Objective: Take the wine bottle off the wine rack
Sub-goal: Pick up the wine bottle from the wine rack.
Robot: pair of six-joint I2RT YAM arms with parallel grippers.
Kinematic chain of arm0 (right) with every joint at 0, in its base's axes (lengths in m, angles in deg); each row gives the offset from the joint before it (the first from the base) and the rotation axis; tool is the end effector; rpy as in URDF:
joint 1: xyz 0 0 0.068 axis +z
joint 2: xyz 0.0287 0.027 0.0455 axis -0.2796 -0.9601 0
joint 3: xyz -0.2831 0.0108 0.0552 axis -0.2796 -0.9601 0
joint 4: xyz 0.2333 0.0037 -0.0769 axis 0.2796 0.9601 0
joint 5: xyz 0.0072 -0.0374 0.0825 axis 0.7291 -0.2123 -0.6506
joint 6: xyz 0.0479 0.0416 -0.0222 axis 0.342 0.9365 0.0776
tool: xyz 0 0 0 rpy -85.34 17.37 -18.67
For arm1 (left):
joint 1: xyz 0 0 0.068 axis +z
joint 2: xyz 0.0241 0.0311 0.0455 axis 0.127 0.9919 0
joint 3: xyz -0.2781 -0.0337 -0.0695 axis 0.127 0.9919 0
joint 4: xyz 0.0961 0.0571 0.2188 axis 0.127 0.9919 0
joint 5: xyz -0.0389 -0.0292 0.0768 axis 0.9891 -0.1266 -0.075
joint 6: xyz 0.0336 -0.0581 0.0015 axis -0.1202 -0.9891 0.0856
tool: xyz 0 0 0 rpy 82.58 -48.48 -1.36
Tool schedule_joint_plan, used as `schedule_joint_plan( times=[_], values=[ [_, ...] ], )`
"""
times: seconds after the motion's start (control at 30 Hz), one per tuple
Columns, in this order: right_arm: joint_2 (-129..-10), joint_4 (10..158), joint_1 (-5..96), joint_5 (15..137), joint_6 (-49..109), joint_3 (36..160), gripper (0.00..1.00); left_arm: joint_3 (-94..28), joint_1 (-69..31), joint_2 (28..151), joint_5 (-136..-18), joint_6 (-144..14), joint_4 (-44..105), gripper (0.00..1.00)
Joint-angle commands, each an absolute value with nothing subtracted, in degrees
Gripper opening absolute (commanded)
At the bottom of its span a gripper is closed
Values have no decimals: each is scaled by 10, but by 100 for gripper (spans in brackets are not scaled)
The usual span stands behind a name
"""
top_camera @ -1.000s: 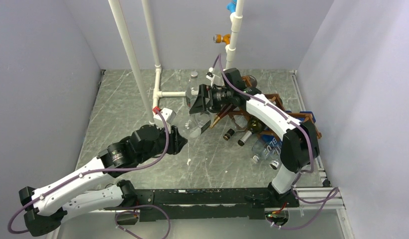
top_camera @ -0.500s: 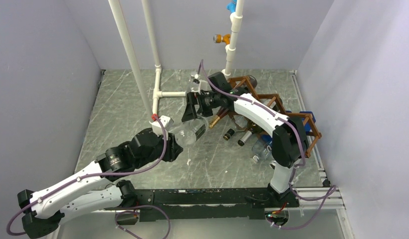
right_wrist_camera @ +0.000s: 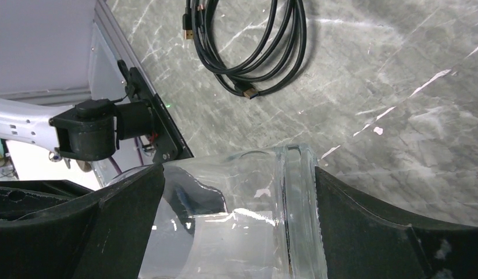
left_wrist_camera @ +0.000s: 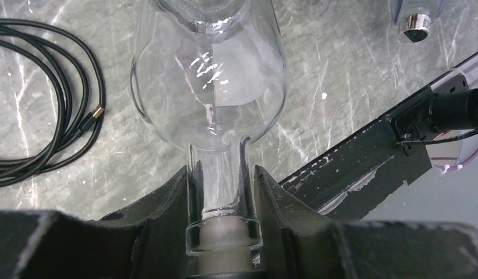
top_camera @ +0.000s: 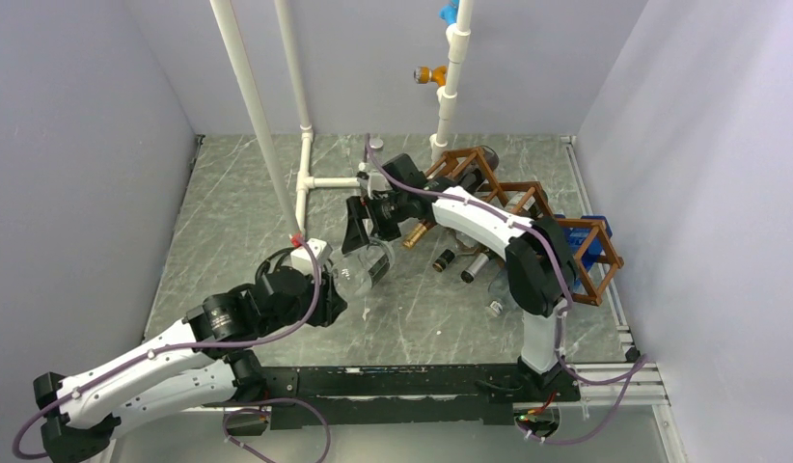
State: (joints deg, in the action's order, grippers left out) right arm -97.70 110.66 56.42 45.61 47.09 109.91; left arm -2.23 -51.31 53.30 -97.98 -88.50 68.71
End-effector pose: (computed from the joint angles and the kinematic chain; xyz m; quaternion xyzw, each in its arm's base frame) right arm 0.3006 0.2976 0.2629 -0.2404 0.8588 0.4371 0.1165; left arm 0.0790 -0.1064 0.2880 0.1245 0.8704 -0.2733 0.3902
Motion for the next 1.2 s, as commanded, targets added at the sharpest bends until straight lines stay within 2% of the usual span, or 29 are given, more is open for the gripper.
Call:
schedule_joint_plan(
  times=[0.0, 0.63, 1.17],
  values=[
    [-975, 1101, 655, 299, 492, 1135, 95, -28, -518, 513, -973, -879, 467, 0],
    [-1036, 1084, 679, 303, 485, 1118, 98, 47, -518, 483, -985, -911, 499, 0],
    [-1074, 1134, 681, 368, 432, 1160, 100, 65, -518, 476, -985, -922, 522, 0]
  ],
)
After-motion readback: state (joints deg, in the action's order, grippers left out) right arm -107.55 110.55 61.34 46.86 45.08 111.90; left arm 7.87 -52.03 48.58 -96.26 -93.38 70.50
